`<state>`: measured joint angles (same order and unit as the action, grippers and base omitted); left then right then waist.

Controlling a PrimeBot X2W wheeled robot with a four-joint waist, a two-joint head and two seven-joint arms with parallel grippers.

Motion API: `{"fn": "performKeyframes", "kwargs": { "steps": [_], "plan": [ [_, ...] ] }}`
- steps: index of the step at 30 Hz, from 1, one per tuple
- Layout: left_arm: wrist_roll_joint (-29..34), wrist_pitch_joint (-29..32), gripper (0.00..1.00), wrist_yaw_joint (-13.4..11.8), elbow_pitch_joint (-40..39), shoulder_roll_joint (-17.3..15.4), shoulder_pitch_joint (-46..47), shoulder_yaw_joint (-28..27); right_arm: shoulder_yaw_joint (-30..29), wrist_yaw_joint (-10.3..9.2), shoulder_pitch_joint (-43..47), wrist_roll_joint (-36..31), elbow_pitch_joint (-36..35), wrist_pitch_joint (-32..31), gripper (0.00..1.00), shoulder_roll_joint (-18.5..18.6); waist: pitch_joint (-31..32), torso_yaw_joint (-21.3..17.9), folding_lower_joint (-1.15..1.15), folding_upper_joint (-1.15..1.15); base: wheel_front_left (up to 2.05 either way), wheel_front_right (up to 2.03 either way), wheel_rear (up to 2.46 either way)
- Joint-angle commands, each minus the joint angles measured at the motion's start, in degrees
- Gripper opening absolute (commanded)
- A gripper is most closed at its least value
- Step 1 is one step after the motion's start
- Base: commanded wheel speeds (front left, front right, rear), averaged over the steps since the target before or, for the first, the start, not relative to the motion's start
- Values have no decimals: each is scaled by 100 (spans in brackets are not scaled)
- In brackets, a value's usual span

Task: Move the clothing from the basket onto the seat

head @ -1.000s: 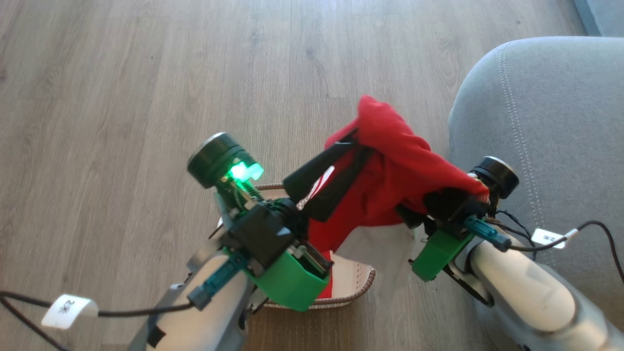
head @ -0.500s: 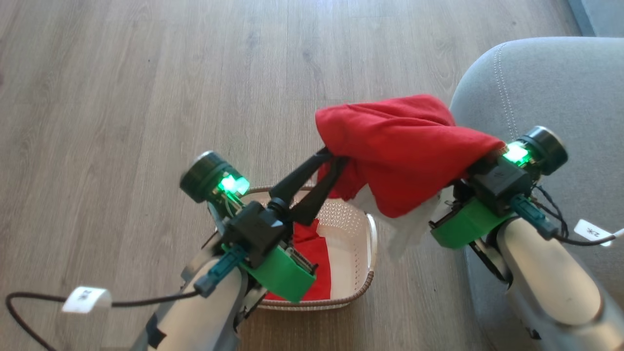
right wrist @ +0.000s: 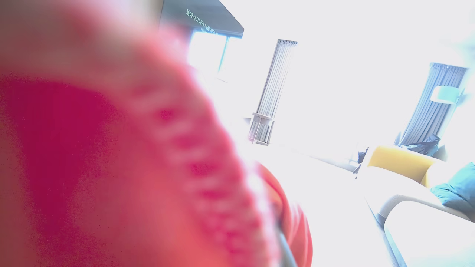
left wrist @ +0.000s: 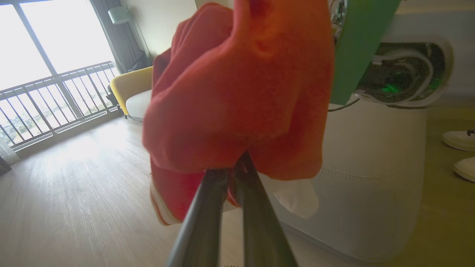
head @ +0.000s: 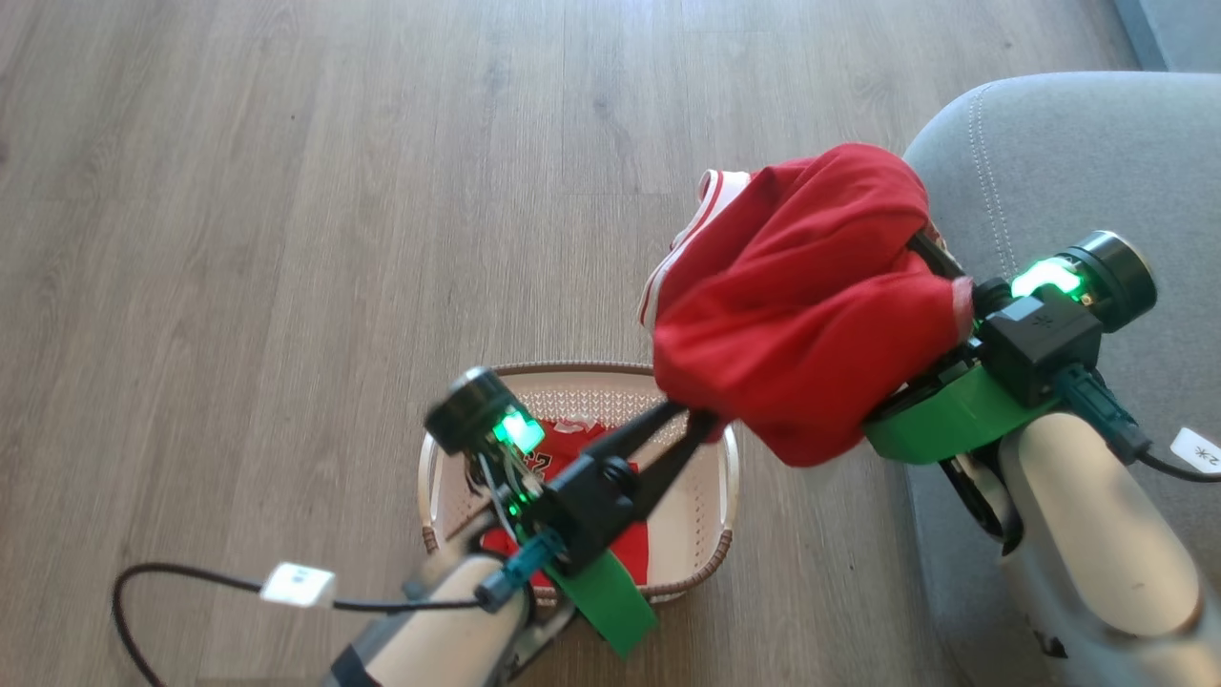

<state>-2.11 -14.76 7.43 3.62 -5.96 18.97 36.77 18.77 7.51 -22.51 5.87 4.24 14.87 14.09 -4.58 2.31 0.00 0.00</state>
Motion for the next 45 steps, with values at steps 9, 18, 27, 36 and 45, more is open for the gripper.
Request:
{"fn": "performKeyframes", "kwargs": {
  "steps": [9, 18, 27, 36, 45],
  "plan": [
    [91, -24, 0, 5, 220, -58, -36, 412, -4, -2, 47, 208, -174, 13, 0, -149, 35, 0, 0, 0, 0, 0, 0],
    [139, -24, 100, -173, 267, -41, -238, 415, 4, -2, 194, 313, -24, 13, 0, -169, 117, -37, 0, 0, 0, 0, 0],
    [171, -24, 100, -263, 220, -135, -332, 342, -175, -2, 249, 298, -1, 13, 0, -127, 107, -36, 0, 0, 0, 0, 0],
    [-51, -24, 100, -183, 325, -107, -432, 270, -679, -2, 299, 81, 4, 13, 0, -90, 55, -20, 0, 0, 0, 0, 0],
    [-269, -24, 100, -20, 457, -55, -653, 107, -1253, -2, 654, -44, -67, 13, 0, -205, 56, -72, 0, 0, 0, 0, 0]
  ]
}}
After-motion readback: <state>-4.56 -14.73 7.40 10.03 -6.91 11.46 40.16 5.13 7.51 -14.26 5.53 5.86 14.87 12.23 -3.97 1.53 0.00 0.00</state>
